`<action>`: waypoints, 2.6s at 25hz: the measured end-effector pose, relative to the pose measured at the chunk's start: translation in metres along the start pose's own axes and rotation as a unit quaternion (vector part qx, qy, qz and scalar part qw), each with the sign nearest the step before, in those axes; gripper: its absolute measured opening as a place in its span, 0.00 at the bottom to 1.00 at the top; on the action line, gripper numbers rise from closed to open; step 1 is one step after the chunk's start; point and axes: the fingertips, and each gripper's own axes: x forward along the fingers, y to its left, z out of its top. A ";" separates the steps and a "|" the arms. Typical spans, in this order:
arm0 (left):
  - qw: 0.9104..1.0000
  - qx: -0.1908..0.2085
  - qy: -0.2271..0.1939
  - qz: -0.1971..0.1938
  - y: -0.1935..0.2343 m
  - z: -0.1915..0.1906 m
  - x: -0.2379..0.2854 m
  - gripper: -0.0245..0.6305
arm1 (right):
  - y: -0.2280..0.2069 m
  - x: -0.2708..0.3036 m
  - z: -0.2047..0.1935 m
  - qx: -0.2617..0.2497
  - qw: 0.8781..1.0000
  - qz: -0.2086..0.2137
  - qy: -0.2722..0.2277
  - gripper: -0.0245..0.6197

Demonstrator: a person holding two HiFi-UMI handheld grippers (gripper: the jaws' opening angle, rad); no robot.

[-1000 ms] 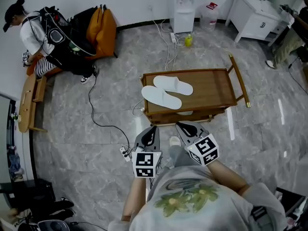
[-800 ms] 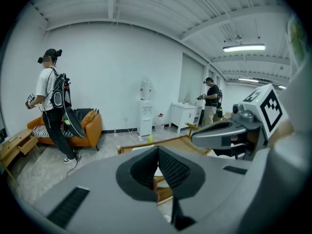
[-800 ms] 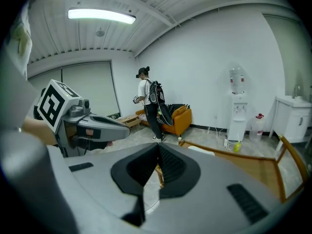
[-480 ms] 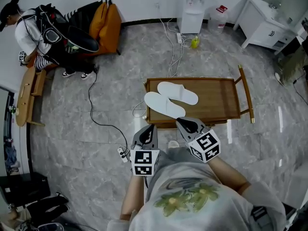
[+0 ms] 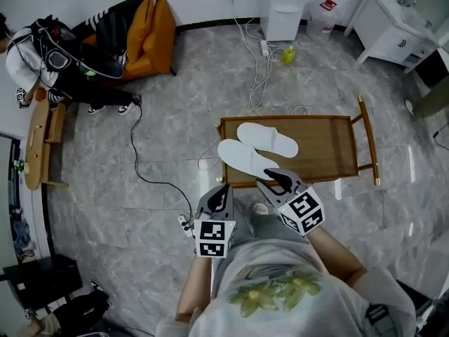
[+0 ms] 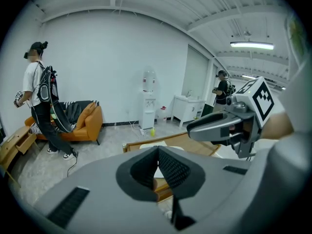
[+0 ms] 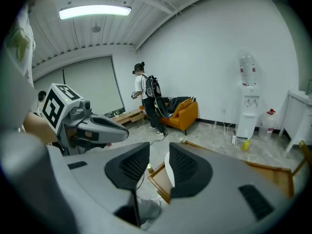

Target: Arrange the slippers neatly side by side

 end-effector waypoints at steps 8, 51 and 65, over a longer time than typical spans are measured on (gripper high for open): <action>0.999 0.015 0.029 -0.037 0.029 0.005 0.031 0.06 | -0.041 0.035 -0.008 -0.049 0.997 -0.027 0.046 0.29; 0.985 0.031 0.107 -0.132 0.044 -0.055 0.167 0.06 | -0.183 0.156 -0.153 -0.217 0.921 0.089 0.311 0.50; 0.986 0.027 0.113 -0.122 0.058 -0.056 0.174 0.06 | -0.191 0.162 -0.152 -0.179 0.935 0.049 0.301 0.12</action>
